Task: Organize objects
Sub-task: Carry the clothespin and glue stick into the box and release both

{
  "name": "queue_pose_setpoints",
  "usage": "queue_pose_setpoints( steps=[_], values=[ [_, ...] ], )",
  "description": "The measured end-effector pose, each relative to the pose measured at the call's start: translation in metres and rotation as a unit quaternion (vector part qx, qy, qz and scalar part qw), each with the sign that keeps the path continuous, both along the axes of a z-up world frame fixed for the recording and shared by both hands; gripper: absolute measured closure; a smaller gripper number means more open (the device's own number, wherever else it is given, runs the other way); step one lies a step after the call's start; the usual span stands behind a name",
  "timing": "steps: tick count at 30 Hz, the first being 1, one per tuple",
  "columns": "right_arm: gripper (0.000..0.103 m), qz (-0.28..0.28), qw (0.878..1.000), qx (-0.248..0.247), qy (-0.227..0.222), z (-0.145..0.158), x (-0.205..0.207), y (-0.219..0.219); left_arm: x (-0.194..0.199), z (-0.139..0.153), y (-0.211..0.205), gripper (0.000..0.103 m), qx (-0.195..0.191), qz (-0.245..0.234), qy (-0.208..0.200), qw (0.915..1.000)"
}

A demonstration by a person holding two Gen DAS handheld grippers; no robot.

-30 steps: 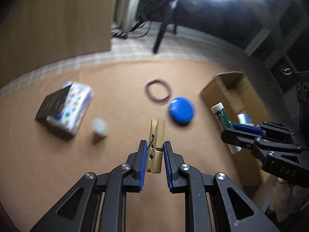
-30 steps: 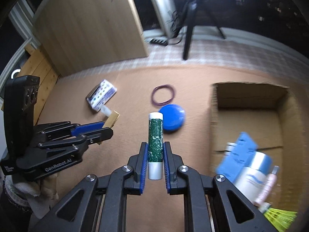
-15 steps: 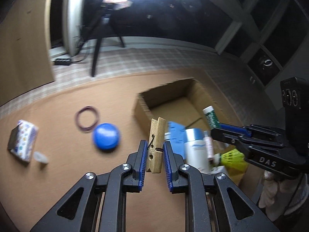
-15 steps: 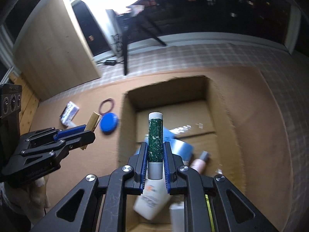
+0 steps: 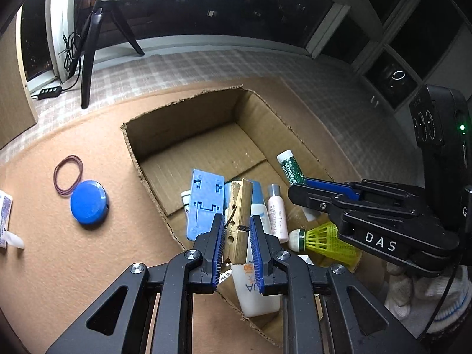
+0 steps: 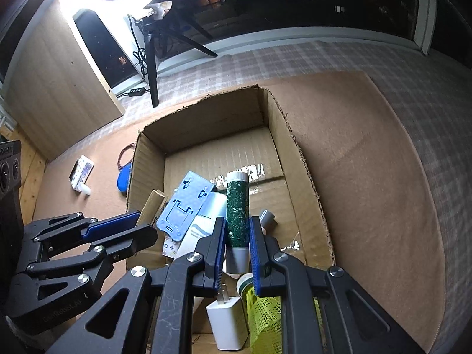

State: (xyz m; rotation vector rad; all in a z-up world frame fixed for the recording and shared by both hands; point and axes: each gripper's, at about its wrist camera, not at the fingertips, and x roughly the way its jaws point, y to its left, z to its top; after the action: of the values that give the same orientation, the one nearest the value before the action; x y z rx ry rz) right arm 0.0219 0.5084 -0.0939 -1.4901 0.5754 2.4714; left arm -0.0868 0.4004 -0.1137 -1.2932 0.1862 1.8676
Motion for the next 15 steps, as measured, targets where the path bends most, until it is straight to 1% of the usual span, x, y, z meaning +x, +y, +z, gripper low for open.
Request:
queue_pose_setpoints(
  steps=[3, 5, 6, 7, 11, 13, 15],
  values=[
    [0.088, 0.001, 1.000, 0.002, 0.001, 0.000, 0.002, -0.002, 0.001, 0.000, -0.003, 0.081, -0.003, -0.006, -0.003, 1.0000],
    [0.080, -0.001, 1.000, 0.000, 0.004, 0.002, 0.003, -0.003, 0.001, 0.002, -0.008, 0.073, 0.000, -0.004, -0.002, 1.0000],
    [0.075, -0.004, 1.000, 0.001, 0.007, 0.003, 0.004, -0.003, 0.001, 0.005, -0.012, 0.072, 0.001, -0.001, 0.000, 1.0000],
    [0.072, -0.006, 1.000, 0.003, 0.009, 0.005, 0.004, -0.004, -0.001, 0.005, -0.015, 0.072, 0.002, 0.001, 0.001, 1.0000],
    [0.070, -0.005, 1.000, -0.001, 0.019, 0.015, 0.008, -0.009, -0.007, 0.015, -0.038, 0.072, 0.008, 0.021, 0.000, 0.9998],
    [0.067, -0.003, 1.000, -0.001, 0.027, 0.023, 0.011, -0.013, -0.009, 0.024, -0.056, 0.072, 0.014, 0.030, 0.002, 0.9994],
    [0.065, -0.001, 0.999, -0.002, 0.036, 0.033, 0.014, -0.016, -0.010, 0.037, -0.078, 0.072, 0.016, 0.041, 0.015, 0.9989]
  ],
)
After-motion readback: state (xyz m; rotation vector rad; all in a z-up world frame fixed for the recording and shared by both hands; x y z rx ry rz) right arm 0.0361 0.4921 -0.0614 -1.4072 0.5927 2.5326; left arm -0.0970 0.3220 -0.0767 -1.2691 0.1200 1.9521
